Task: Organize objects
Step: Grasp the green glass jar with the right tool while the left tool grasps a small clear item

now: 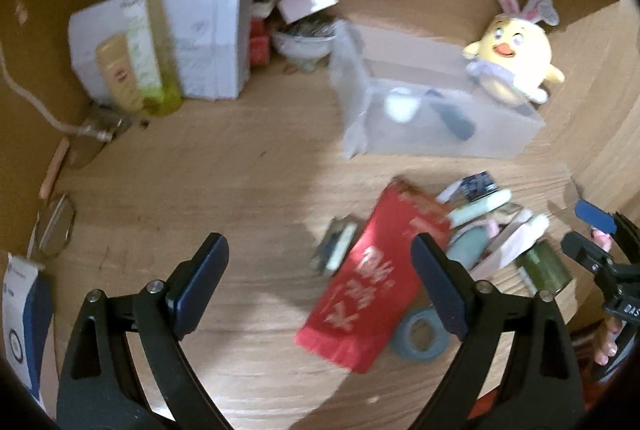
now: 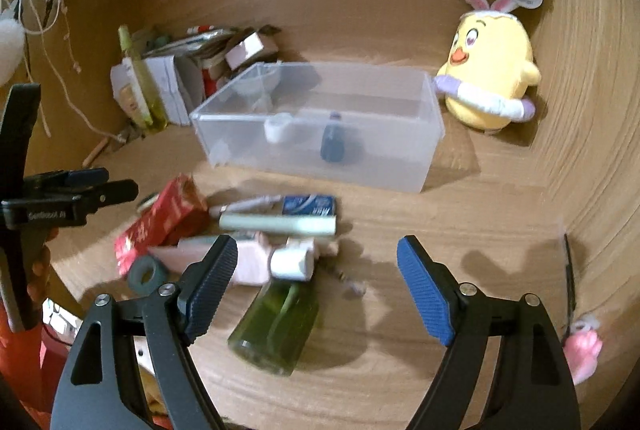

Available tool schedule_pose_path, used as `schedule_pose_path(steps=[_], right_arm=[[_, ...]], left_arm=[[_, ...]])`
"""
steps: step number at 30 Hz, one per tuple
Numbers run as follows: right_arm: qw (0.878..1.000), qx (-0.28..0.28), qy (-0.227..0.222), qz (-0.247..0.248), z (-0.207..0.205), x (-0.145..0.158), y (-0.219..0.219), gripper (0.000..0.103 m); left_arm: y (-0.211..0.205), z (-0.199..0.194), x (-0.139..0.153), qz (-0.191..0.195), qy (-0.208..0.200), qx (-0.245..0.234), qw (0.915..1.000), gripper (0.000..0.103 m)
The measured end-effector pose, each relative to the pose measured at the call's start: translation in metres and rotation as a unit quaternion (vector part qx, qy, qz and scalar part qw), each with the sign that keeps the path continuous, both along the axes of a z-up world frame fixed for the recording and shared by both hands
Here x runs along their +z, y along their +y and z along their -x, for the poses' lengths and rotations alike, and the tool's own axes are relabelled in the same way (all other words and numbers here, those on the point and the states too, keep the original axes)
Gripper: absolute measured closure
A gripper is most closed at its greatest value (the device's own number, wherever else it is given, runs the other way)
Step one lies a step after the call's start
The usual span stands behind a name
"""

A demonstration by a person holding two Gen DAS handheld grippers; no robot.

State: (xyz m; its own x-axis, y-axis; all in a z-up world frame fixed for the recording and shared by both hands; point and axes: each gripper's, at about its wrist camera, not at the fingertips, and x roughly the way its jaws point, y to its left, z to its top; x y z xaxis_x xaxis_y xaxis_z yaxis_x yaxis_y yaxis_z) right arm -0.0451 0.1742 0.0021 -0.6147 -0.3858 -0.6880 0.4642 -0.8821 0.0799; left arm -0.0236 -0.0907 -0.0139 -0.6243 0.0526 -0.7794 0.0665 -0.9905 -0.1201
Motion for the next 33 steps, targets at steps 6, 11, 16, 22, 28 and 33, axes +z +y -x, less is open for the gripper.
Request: schedule_pose_path(steps=[6,11,16,22,28,33], right_arm=[[0.999,0.002,-0.048,0.008,-0.002,-0.028,-0.002,0.023],[0.999,-0.001,-0.051,0.008,-0.007,-0.034,0.001,0.023],[0.999,0.005,-0.044,0.009,-0.011,-0.032,0.001,0.027],[0.998,0.016,-0.053,0.004,-0.009,-0.036,-0.004,0.048],[0.998,0.019,-0.062,-0.003,-0.007,-0.042,-0.005,0.058],[0.998,0.012,-0.068,-0.003,-0.005,-0.046,0.001,0.064]], left_arm=[[-0.012,-0.004,-0.015,0.001,-0.015,0.013,0.9998,0.016],[-0.012,0.003,-0.024,0.001,-0.022,0.008,0.9997,0.032],[-0.009,0.013,-0.030,-0.016,-0.033,-0.006,0.9993,0.050],[-0.007,0.021,-0.033,-0.013,-0.032,-0.007,0.9994,0.063],[-0.008,0.031,-0.034,-0.008,-0.027,-0.004,0.9996,0.068],[-0.005,0.037,-0.036,0.009,-0.023,-0.002,0.9997,0.087]])
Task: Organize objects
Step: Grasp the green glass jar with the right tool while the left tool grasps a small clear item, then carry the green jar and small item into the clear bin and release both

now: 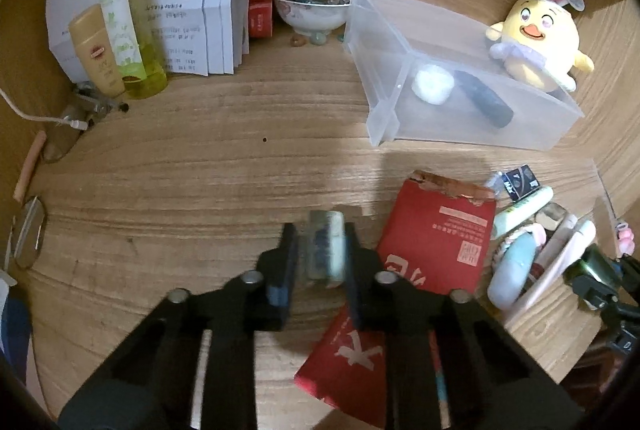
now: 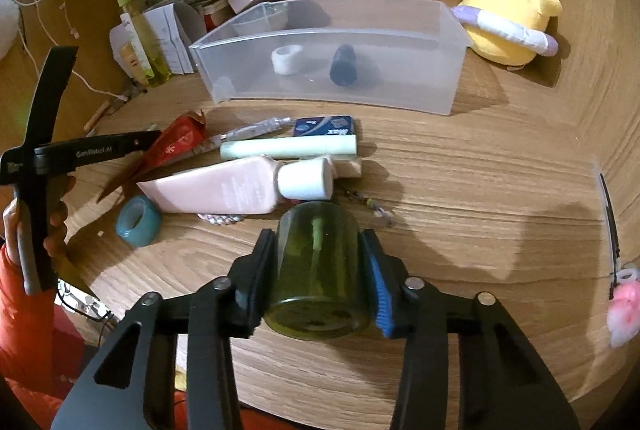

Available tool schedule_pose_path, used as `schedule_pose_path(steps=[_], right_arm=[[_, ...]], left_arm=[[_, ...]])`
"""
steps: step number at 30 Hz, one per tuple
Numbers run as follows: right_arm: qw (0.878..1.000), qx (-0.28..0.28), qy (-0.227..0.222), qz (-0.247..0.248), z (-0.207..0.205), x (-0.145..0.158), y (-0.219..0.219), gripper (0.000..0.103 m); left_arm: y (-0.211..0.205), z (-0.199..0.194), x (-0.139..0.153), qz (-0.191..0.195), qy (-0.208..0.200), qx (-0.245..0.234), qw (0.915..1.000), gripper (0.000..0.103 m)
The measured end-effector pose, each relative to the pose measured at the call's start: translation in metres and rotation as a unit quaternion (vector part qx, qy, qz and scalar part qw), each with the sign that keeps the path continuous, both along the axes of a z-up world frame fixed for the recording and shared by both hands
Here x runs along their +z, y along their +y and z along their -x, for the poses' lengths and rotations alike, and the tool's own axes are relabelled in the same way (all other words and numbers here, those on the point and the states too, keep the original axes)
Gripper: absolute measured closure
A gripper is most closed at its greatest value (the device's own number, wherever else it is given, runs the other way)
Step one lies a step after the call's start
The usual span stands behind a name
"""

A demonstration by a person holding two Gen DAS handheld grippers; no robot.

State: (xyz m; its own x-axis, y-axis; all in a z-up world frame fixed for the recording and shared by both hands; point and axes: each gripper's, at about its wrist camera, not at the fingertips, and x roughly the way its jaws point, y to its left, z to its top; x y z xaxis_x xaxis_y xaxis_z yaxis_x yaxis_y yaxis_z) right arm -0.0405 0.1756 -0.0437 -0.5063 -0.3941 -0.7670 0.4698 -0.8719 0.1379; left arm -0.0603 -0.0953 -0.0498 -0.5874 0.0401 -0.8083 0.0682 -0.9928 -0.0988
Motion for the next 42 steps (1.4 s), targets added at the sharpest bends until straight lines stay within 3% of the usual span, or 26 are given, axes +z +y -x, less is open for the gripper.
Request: schedule_pose_path(steps=[13,42], right_arm=[[0.999,-0.032,0.022,0.020,0.000,0.017,0.025,0.064],[0.989,-0.027,0.139,0.052,0.063,0.090,0.009,0.064]], left_arm=[[0.002,0.000,0.013,0.000,0.019,0.007,0.9998,0.087],[0.042,0.013,0.101,-0.009,0.127,-0.031,0.9914,0.087]])
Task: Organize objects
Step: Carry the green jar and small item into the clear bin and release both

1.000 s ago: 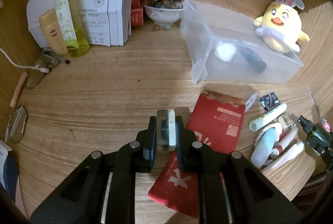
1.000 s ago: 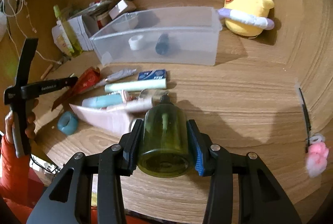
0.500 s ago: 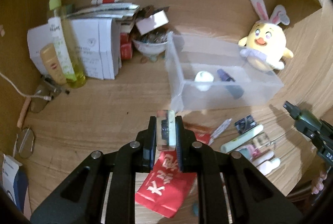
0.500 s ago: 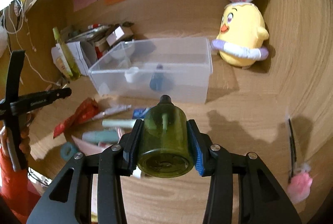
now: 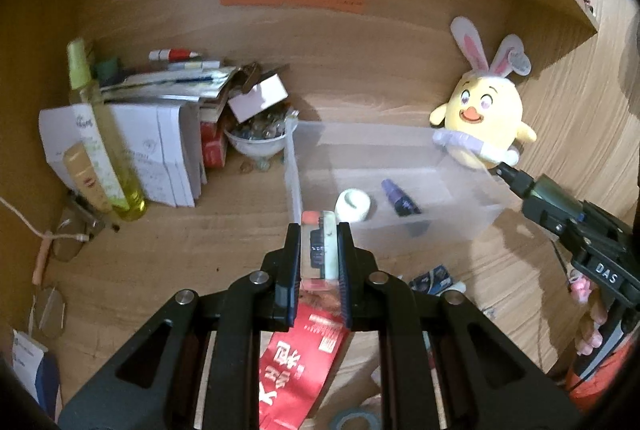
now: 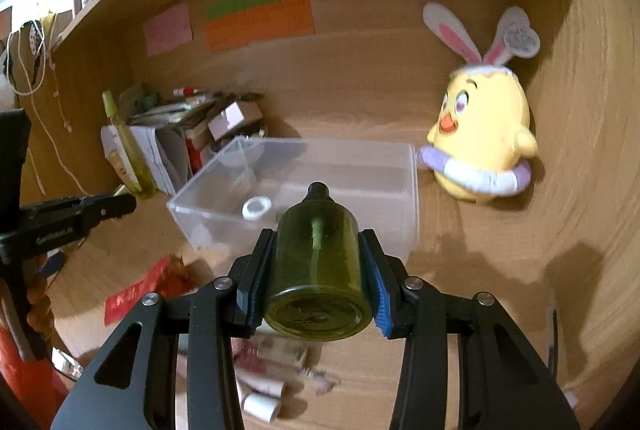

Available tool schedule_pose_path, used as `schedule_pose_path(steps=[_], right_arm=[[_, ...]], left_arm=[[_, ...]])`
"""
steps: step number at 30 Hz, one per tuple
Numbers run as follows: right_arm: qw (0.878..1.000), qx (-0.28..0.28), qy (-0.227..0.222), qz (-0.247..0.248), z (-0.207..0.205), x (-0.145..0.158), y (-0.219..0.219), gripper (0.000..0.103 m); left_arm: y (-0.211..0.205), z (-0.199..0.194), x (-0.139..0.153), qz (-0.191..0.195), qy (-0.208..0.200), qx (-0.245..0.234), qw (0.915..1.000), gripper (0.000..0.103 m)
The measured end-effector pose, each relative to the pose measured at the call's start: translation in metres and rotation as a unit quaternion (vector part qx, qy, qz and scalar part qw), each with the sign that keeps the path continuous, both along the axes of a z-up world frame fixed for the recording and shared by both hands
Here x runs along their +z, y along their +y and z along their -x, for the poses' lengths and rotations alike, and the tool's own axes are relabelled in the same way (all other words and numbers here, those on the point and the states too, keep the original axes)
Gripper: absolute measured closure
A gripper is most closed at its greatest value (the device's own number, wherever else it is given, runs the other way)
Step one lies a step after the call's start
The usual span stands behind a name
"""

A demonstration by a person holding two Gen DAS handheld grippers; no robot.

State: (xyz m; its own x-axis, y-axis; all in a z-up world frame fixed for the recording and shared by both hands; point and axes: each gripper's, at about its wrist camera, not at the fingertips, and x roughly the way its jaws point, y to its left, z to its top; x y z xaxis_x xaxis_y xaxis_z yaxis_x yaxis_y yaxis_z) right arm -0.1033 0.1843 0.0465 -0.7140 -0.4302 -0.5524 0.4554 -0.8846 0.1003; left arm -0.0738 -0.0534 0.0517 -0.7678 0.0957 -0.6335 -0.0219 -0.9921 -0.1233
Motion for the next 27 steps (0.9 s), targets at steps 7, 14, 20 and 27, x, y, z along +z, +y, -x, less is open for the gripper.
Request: schedule_pose_path(steps=[7,14,20,27], right_arm=[[1.000,-0.001,0.016,-0.004,0.024,0.012,-0.011,0.064],[1.000,-0.004,0.024,-0.006,0.044,0.019,-0.017,0.064],[0.999,-0.003,0.036,-0.017,0.060,0.026,-0.025,0.064],[0.999,-0.002,0.022,-0.034,0.084,0.017,-0.034,0.064]], left_arm=[[0.010,0.018,0.013,0.009,0.013,-0.009,0.9998,0.087],[0.014,0.042,0.019,0.020,0.009,-0.010,0.9997,0.087],[0.019,0.059,0.017,0.017,0.001,-0.018,0.9997,0.087],[0.025,0.084,0.001,0.012,-0.030,-0.032,0.9990,0.087]])
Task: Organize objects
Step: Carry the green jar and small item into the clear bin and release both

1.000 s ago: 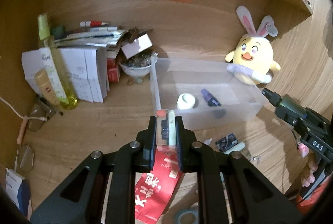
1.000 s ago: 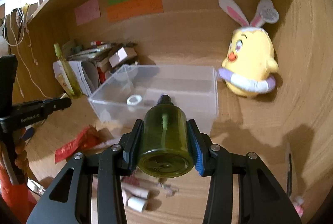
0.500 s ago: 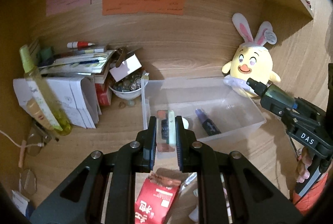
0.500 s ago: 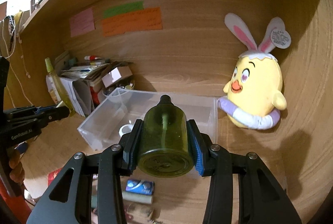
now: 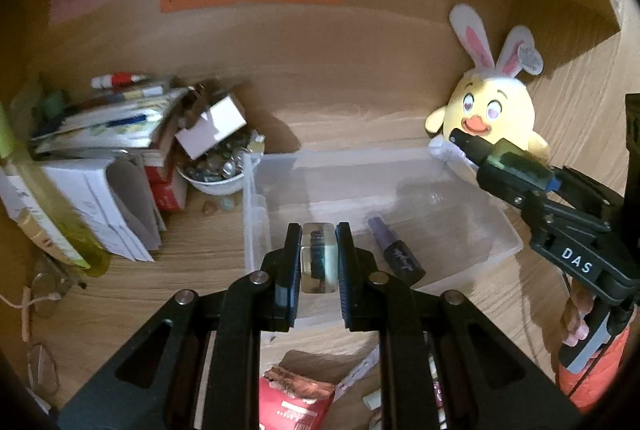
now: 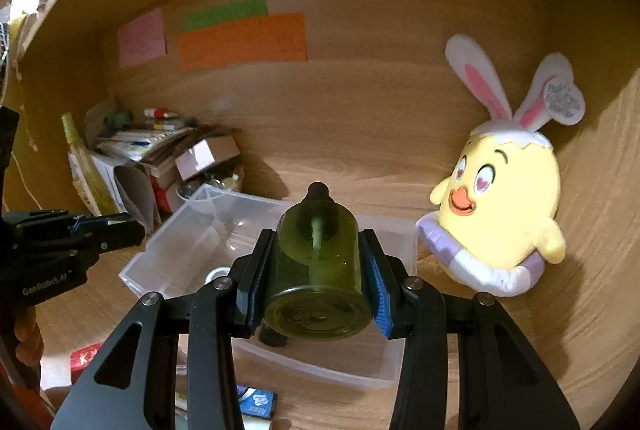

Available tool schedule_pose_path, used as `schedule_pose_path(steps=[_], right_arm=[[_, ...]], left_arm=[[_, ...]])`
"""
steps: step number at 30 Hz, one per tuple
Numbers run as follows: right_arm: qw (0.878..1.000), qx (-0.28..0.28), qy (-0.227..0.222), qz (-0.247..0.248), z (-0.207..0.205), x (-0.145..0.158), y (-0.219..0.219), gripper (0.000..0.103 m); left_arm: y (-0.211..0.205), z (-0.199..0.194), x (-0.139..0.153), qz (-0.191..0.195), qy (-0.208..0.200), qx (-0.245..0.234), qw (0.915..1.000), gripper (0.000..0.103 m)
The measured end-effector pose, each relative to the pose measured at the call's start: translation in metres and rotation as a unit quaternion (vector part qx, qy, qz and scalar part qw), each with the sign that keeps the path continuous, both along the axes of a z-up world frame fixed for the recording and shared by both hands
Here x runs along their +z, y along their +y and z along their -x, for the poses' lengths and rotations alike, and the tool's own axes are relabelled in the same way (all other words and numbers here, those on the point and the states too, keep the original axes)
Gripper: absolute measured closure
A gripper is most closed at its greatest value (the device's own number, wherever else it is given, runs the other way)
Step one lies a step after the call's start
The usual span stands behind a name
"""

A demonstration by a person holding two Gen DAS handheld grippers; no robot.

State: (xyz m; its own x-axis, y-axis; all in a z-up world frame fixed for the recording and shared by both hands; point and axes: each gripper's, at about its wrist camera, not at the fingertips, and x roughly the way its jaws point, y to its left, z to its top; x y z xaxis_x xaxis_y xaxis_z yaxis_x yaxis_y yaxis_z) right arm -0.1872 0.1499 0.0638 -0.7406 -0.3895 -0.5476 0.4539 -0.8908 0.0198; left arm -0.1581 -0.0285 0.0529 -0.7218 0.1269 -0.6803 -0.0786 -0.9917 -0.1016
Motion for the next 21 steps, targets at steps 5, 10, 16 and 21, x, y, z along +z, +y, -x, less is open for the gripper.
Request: schedule_pose_path(steps=[5,10,16,21], right_arm=[[0.999,-0.003,-0.036,-0.003,0.020,-0.022,-0.002,0.064],[0.998,-0.013,-0.055,-0.004,0.031,-0.039,0.000,0.064],[0.997,-0.005,-0.080,-0.018,0.039,-0.054,-0.006,0.064],[0.995,0.002,-0.094,-0.035,0.042,-0.065,-0.013,0.064]], left_arm=[[0.006,0.014,-0.016,0.008,-0.026,-0.009,0.9996,0.087],[0.010,0.027,-0.032,0.022,-0.051,-0.014,0.9984,0.087],[0.014,0.035,-0.043,0.032,-0.065,-0.020,0.9972,0.087],[0.017,0.040,-0.049,0.035,-0.072,-0.027,0.9965,0.087]])
